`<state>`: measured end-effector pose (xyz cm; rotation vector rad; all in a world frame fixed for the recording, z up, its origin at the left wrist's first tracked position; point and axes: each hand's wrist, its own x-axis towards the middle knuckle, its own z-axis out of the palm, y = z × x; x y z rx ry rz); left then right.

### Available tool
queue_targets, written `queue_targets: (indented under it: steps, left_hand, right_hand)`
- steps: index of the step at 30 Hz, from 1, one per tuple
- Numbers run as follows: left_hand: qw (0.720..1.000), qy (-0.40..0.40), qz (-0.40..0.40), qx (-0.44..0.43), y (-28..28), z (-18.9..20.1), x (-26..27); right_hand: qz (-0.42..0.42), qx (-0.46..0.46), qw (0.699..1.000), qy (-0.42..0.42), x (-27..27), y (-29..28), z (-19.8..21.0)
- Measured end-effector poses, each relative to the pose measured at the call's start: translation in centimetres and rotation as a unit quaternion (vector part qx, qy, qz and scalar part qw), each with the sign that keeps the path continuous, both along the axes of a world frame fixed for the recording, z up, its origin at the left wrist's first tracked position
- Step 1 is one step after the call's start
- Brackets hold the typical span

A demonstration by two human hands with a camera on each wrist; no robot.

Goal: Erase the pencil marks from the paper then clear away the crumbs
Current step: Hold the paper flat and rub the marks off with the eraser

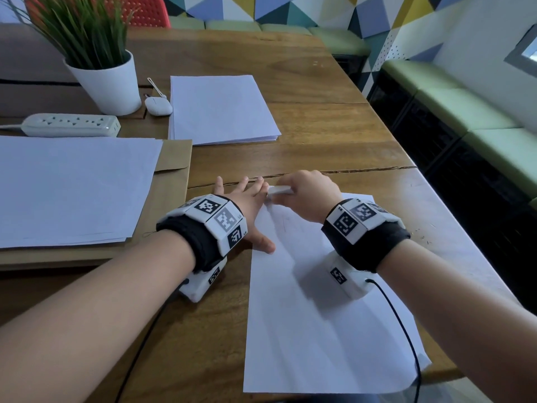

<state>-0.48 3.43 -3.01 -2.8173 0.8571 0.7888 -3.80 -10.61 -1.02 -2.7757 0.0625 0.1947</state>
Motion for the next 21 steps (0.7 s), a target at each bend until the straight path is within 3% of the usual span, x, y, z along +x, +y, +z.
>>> queue_targets:
  steps: [3,9,15,21]
  left_hand:
    - [1.0,0.01,0.008,-0.009,0.1,0.0,0.0]
    - [1.0,0.005,0.002,-0.004,0.0,0.1,-0.2]
    - [1.0,0.013,0.005,-0.004,0.0,-0.1,0.0]
    - [1.0,0.012,0.003,0.0,0.0,0.1,0.0]
  right_hand:
    - [0.043,0.02,0.998,0.034,-0.6,-0.7,0.0]
    - [-0.001,-0.024,0.999,-0.025,0.1,0.0,0.2]
    - [0.073,-0.045,0.992,0.089,-1.3,-0.9,1.3]
    - [0.011,0.004,1.0,0.022,0.2,-0.5,0.7]
